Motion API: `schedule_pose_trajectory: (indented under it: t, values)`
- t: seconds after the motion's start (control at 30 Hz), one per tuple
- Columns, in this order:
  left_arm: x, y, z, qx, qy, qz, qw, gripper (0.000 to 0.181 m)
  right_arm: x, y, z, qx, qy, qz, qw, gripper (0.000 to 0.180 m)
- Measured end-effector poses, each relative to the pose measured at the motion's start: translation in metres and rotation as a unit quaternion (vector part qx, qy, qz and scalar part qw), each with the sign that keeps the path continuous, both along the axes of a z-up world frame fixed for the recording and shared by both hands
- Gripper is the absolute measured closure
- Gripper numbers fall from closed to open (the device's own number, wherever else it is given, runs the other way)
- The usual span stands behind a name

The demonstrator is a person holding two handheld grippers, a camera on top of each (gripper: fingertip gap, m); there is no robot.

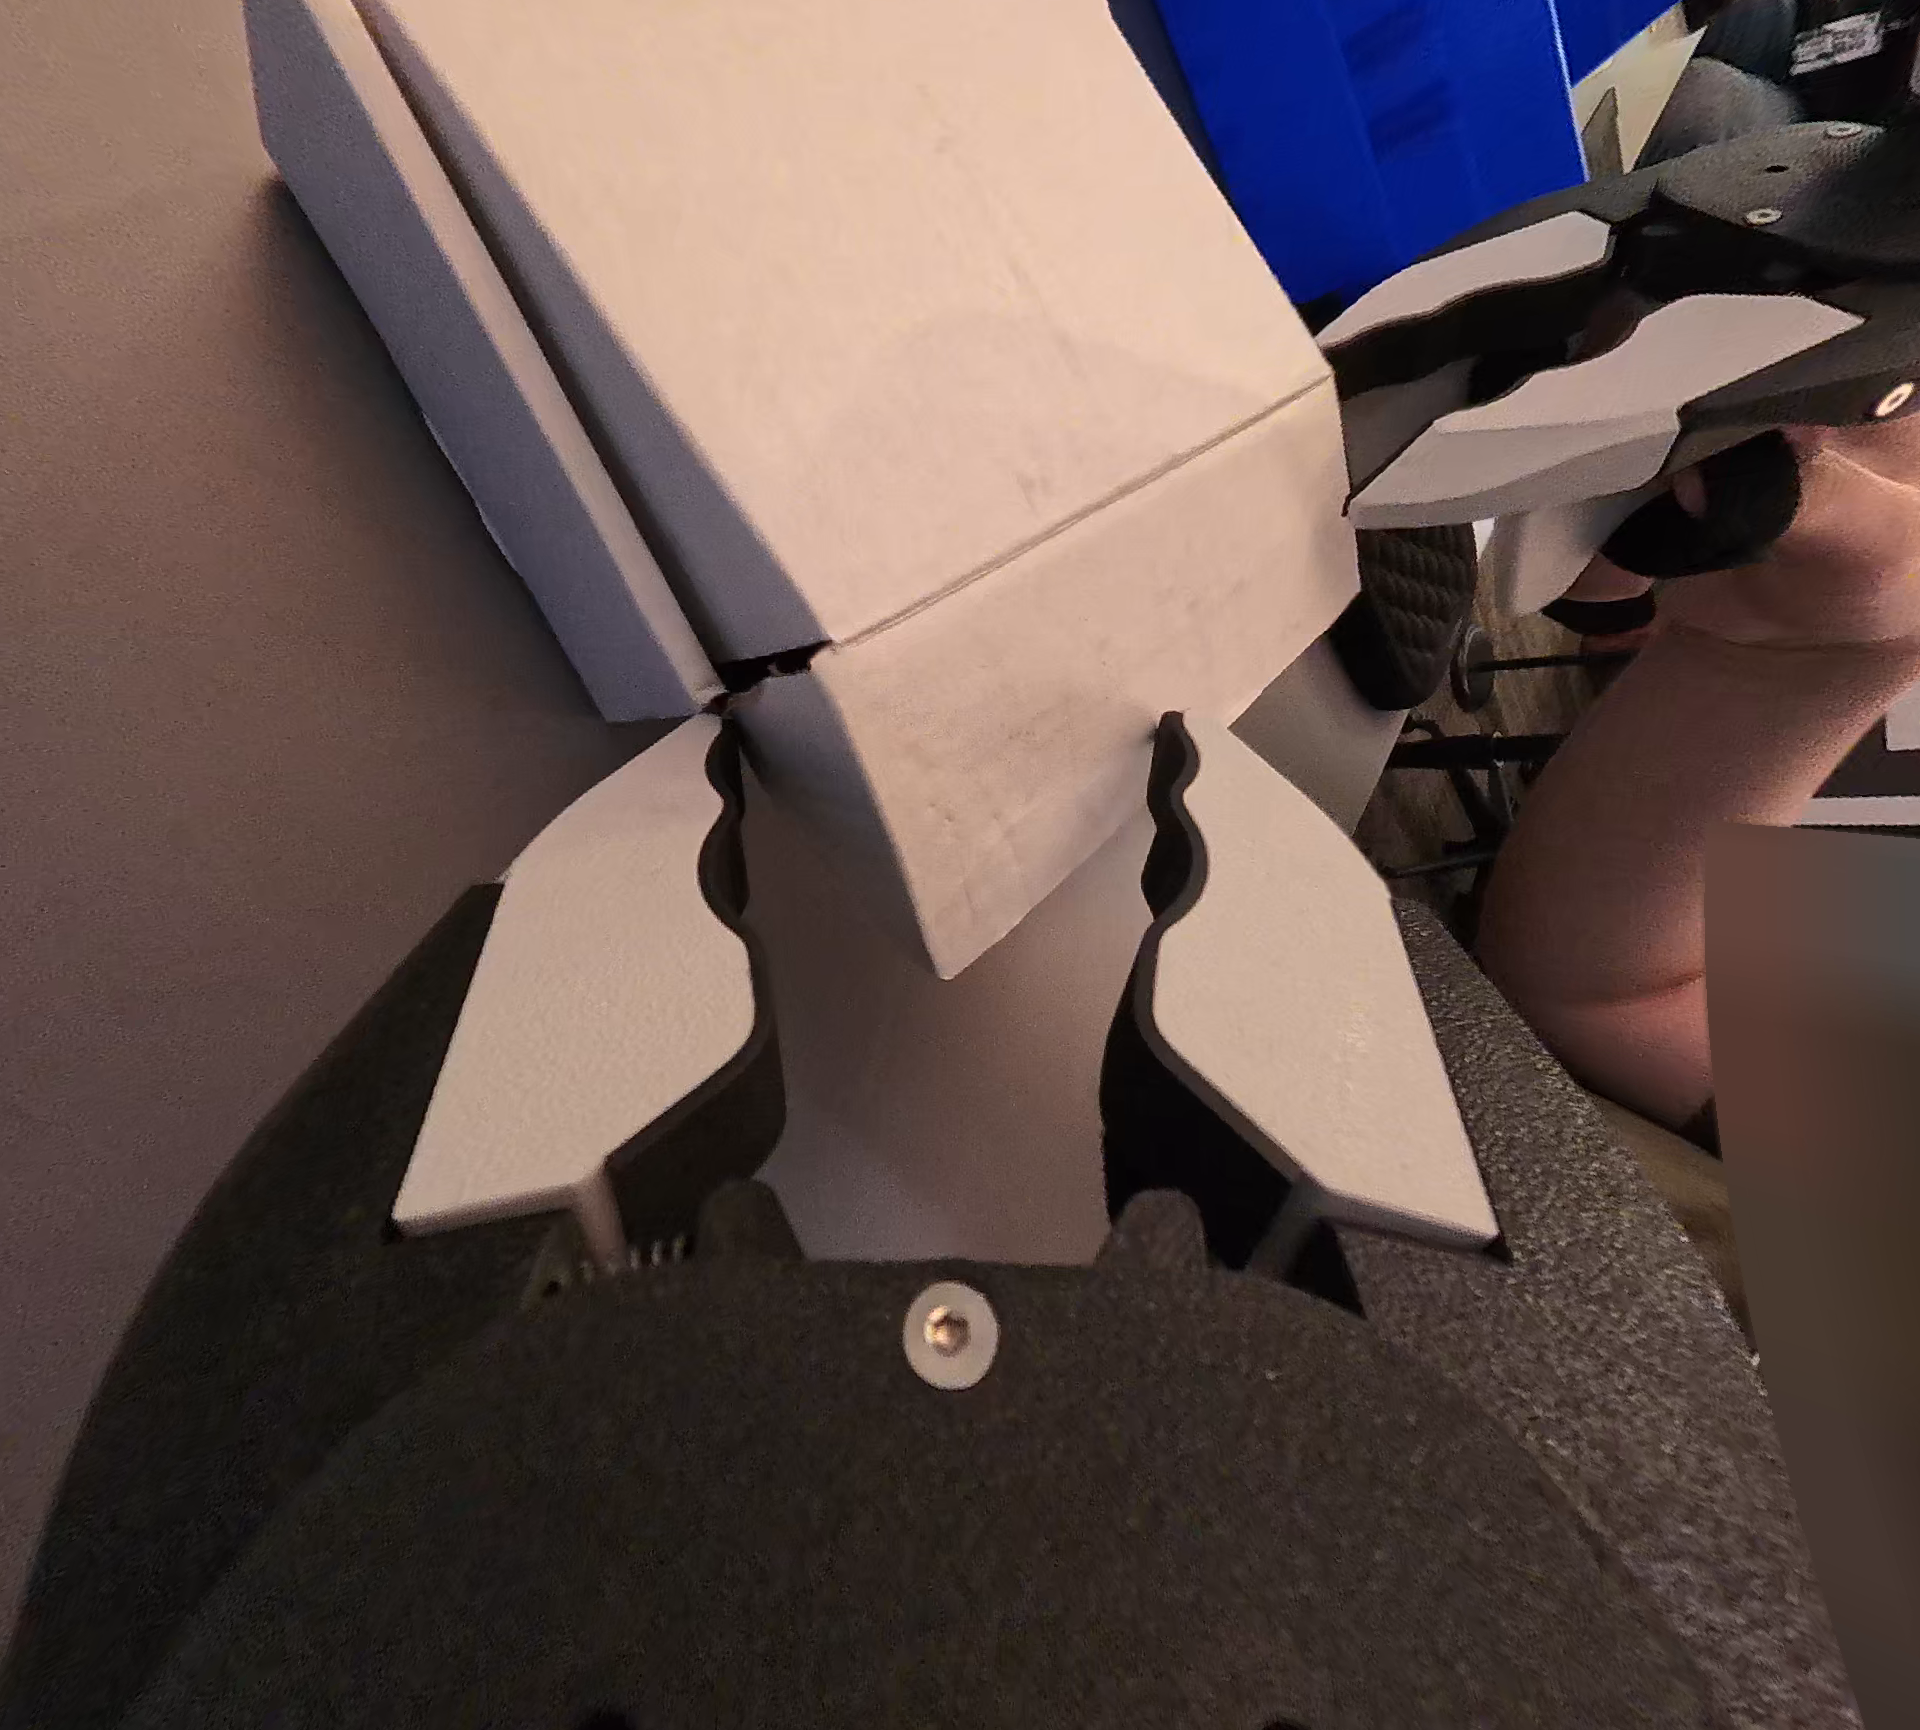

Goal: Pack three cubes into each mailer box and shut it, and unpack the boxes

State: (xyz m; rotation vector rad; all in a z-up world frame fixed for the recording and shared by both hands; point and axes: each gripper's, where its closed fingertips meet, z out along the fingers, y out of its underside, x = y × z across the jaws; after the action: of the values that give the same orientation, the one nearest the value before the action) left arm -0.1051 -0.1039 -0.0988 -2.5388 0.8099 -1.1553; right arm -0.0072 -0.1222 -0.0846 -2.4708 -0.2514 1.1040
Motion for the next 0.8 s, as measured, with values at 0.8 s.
schedule_pose_trajectory:
  t: [0.8]
  values:
    - [-0.007, -0.001, -0.003, -0.006, 0.024, 0.014, 1.000, 0.112, -0.008, -0.013, -0.014, -0.117, -0.067, 0.051, 0.990, 0.137]
